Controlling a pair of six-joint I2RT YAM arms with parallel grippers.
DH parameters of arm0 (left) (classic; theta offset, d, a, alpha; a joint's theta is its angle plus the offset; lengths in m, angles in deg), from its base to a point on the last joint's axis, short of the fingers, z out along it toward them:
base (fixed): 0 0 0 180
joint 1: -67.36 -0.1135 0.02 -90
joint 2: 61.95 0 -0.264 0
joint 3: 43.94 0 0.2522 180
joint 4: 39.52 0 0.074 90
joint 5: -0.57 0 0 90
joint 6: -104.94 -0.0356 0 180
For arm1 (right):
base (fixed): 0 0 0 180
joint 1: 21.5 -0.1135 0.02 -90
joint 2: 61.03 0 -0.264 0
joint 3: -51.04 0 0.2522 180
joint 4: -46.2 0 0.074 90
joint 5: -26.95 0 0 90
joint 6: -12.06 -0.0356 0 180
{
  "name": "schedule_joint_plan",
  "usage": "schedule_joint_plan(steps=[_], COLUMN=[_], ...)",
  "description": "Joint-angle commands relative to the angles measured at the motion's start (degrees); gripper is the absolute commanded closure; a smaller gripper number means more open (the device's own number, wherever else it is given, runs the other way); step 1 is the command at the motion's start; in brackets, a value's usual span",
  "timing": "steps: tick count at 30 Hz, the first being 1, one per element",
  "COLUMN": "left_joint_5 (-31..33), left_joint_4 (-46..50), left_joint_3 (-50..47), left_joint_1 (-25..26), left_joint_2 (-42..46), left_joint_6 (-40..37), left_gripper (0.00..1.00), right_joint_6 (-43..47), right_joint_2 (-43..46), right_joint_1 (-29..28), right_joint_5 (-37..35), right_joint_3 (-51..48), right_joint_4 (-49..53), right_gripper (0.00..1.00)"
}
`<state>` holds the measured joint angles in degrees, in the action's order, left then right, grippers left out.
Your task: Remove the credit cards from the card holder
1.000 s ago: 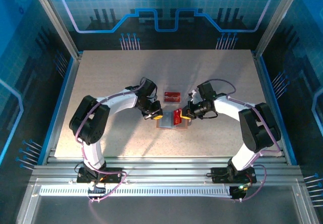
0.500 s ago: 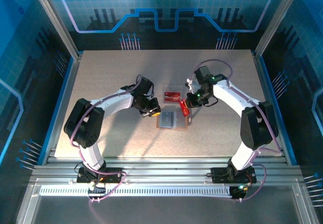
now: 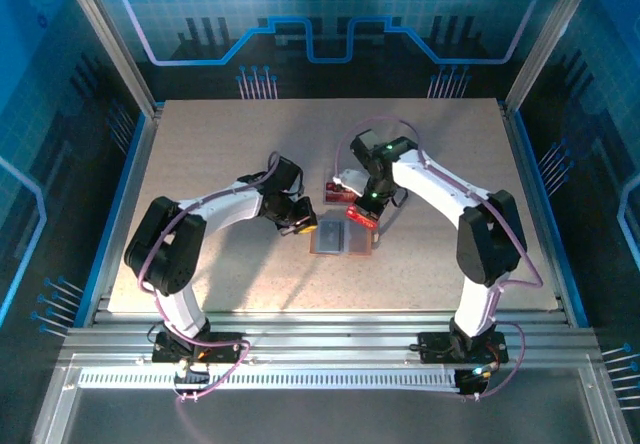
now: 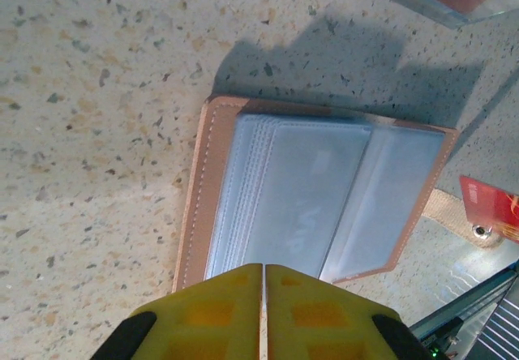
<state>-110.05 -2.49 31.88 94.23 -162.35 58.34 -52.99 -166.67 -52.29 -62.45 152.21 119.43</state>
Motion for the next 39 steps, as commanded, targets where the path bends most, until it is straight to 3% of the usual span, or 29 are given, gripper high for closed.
schedule_joint_plan(steps=[1,17,31,39], left_joint_5=[-0.6,0.2,0.6,0.3], left_joint_4=[-1.2,-0.6,0.0,-0.2], left_joint_3=[-1.8,-6.5,-5.4,-4.9], left_joint_1=[-0.8,-4.1,-4.3,-4.4], left_joint_2=[3.3,8.8,8.4,7.4], left_joint_6=[-0.7,-0.6,0.1,0.5], left_gripper=[0.90,0.90,0.90,0.90], right_joint_6=[10.3,18.3,23.3,25.3], right_joint_2=[-2.5,-12.0,-24.5,-29.7], right_joint_1=[-1.1,-0.7,1.0,1.9], right_joint_5=[-2.8,0.1,0.0,-0.6], right_joint_3=[3.4,23.0,45.4,51.8], right_joint_4=[5.4,12.7,21.0,22.5], right_gripper=[1.00,1.00,1.00,1.00])
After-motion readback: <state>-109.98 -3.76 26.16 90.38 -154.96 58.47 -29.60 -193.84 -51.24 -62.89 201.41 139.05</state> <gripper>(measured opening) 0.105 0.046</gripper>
